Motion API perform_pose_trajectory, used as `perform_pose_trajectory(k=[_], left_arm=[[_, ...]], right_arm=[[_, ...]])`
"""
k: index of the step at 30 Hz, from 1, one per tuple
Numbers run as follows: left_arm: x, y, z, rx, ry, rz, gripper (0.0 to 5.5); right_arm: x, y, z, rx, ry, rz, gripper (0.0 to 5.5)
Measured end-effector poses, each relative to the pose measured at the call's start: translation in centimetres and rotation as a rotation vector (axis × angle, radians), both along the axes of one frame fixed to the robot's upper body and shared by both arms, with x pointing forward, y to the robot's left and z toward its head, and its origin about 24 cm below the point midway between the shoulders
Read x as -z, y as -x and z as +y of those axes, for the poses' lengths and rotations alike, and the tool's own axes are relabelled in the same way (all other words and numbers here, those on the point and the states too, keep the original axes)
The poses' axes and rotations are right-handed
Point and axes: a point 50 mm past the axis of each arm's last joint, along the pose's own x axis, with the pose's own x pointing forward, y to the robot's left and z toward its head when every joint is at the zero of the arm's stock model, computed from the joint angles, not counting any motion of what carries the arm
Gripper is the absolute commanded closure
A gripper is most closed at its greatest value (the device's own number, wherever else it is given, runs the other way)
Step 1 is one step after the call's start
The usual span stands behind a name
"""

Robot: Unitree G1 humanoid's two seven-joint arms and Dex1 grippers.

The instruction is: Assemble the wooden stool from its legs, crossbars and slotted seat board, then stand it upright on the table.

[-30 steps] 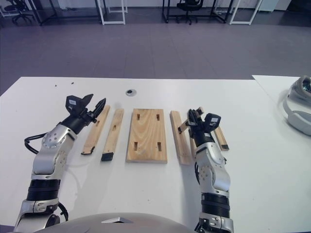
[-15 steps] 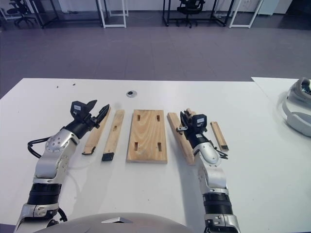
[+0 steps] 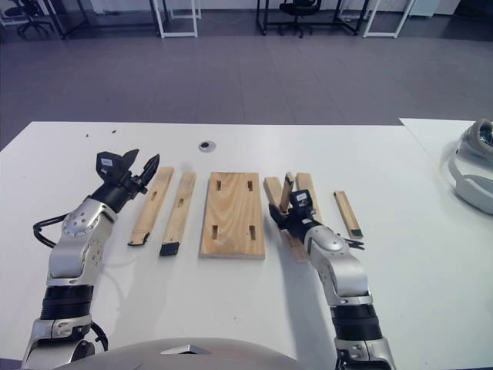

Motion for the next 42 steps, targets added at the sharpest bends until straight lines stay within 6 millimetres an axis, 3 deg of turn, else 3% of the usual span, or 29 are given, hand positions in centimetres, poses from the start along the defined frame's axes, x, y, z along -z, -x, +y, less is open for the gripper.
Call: perform_pose_trajectory(k=[6, 14, 16, 17, 19, 23, 25, 35, 42], left_arm=[[-0.3, 0.1, -1.3, 0.041, -0.005, -0.009, 2.62], [-0.3, 0.0, -1.7, 0.066, 0.025, 0.027, 2.62], [-0.8, -0.2, -2.6, 0.113, 0.158, 0.057, 2.32], [-1.3, -0.2, -3.5, 0.159, 0.293, 0.08, 1.96], [-2.4, -0.5, -5.6, 0.255, 0.577, 0.147, 1.93], [-6.6, -1.1, -8.2, 0.452, 0.968, 0.198, 1.93], [-7.3, -1.0, -8.5, 0.489, 0.978, 0.217, 1.93], [-5.6, 0.1, -8.1, 0.481, 0.852, 0.315, 3.44], [-5.8, 0.4, -8.1, 0.512, 0.838, 0.302, 4.48]], right_arm=[[-0.2, 0.7, 0.0, -0.016, 0.098, 0.082, 3.4], [-0.9, -0.5, -1.0, 0.161, 0.025, 0.015, 3.41], [-4.2, -1.7, 0.1, 0.101, -0.026, -0.146, 3.41], [-6.6, -2.3, 1.3, 0.018, -0.057, -0.256, 3.41], [-9.6, -2.1, 4.5, -0.202, -0.134, -0.405, 3.41], [-10.7, -0.3, 8.8, -0.527, -0.166, -0.511, 3.41], [-10.7, 0.0, 9.4, -0.572, -0.161, -0.536, 3.41], [-11.1, -0.1, 9.5, -0.597, -0.134, -0.611, 3.41], [-10.9, -0.2, 9.4, -0.609, -0.118, -0.613, 3.41]])
